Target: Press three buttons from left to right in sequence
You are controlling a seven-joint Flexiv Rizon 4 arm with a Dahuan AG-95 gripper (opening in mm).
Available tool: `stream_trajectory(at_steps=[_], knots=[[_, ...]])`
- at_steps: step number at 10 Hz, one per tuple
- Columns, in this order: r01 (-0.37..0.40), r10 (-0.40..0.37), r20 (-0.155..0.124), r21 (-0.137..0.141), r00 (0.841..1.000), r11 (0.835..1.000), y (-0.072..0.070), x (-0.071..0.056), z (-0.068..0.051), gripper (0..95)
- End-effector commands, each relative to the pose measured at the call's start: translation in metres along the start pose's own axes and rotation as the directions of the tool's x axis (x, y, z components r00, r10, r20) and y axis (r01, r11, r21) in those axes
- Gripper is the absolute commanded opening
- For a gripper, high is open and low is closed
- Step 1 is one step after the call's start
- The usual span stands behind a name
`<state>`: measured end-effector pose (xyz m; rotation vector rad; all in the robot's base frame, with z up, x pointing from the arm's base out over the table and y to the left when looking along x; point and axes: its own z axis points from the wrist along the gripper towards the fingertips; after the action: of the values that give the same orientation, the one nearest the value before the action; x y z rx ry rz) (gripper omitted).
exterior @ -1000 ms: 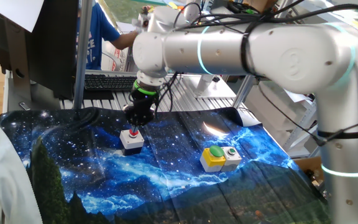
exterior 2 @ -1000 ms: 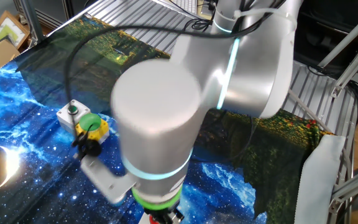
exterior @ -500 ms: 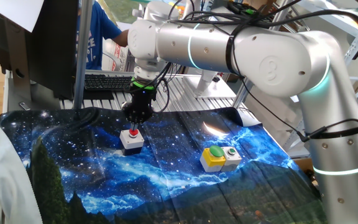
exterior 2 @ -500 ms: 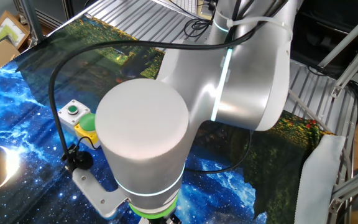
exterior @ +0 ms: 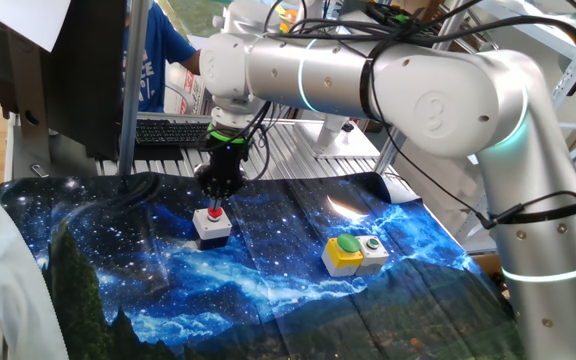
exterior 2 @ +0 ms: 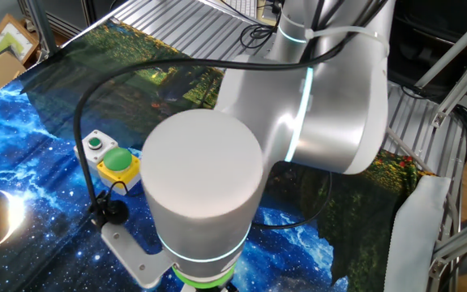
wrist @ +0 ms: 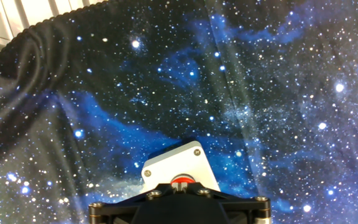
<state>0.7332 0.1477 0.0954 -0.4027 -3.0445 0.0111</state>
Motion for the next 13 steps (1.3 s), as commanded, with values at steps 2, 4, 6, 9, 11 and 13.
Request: stream_trajectory(at_steps=[2,4,6,9,11,13], knots=[[-0.008,0.008,0.005,0.011,1.000,1.000,0.002,0.002,0.010,0.0],[-0.011,0.010,0.009,0.010,1.000,1.000,0.001,0.002,0.019,0.0],[-0.010,0.010,0.009,0.003,1.000,1.000,-0.001,0.000,0.028,0.0],[-0.007,0.007,0.012,0.001,1.000,1.000,-0.004,0.002,0.025,0.0],[-0.008,0.009,0.016,-0.001,1.000,1.000,-0.004,0.003,0.014,0.0],[-0.008,0.008,0.022,0.002,1.000,1.000,-0.002,0.001,0.013,0.0]])
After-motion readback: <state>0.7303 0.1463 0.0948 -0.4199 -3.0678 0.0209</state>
